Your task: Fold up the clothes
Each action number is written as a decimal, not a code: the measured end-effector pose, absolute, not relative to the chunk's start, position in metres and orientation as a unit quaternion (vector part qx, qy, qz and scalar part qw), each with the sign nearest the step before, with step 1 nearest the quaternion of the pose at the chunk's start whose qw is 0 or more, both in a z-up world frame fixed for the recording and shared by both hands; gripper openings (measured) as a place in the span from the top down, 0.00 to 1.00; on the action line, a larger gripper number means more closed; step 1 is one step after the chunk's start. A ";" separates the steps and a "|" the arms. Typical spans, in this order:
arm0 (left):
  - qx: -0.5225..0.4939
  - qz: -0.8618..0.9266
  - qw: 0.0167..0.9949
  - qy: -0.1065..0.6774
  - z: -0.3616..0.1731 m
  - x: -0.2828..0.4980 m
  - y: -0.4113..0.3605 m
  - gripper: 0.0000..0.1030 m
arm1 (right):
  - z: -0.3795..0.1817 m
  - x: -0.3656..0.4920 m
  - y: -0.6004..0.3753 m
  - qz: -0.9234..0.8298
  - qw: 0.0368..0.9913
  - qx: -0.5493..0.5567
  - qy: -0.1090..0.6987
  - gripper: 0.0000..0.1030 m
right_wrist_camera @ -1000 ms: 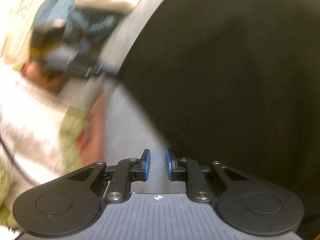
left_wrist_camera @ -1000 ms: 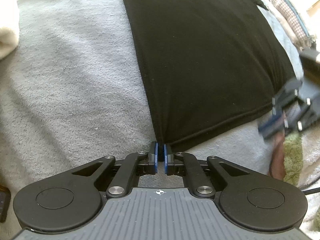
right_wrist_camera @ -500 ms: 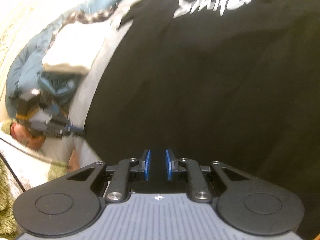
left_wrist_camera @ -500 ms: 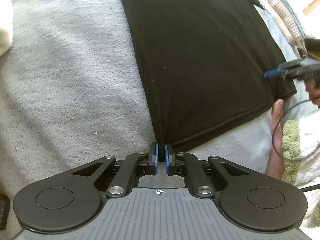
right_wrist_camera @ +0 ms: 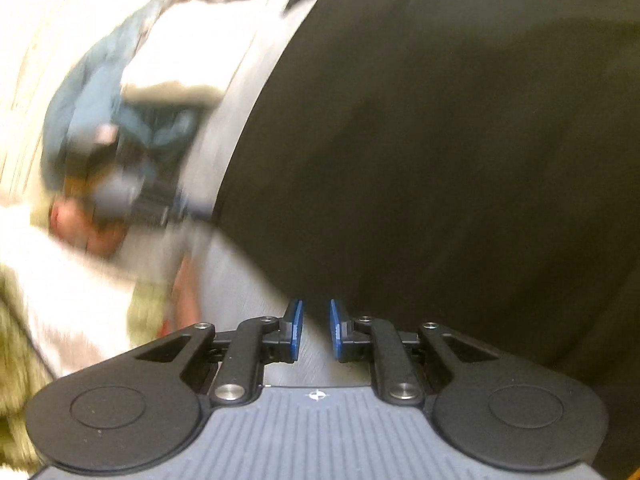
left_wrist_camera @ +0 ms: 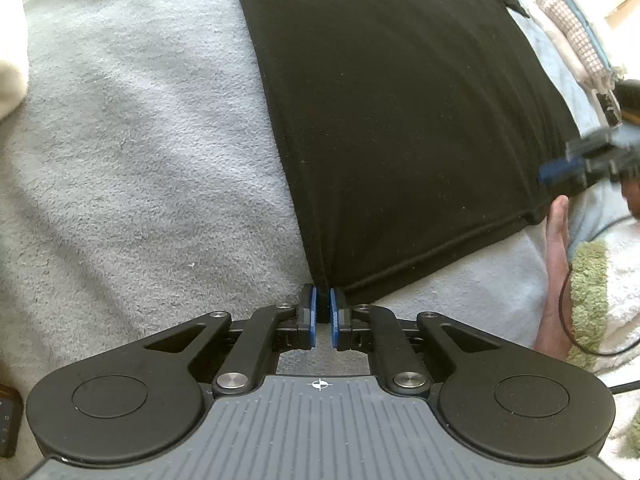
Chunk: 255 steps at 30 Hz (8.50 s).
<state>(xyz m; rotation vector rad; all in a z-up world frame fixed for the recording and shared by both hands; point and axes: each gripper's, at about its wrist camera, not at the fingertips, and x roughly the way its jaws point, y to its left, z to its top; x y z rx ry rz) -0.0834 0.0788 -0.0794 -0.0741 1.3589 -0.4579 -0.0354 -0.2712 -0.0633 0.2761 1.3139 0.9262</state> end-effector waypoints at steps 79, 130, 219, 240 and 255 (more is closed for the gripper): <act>0.051 -0.142 0.813 0.563 -0.009 0.013 0.061 0.67 | -0.026 0.103 -0.187 0.231 0.788 0.097 0.562 0.91; -0.064 -0.026 0.904 0.422 -0.027 0.049 0.085 0.01 | 0.011 0.134 -0.124 0.161 0.843 -0.071 0.509 0.00; -0.120 0.160 0.931 0.306 -0.063 0.121 0.162 0.36 | 0.021 0.267 0.073 0.355 0.831 -0.083 0.421 0.07; -0.093 0.157 0.935 0.305 -0.080 0.134 0.159 0.95 | -0.062 0.327 0.191 0.304 0.789 -0.115 0.522 0.61; -0.093 0.065 0.968 0.225 -0.034 0.112 0.129 0.97 | -0.012 0.335 0.095 0.294 0.810 0.036 0.506 0.96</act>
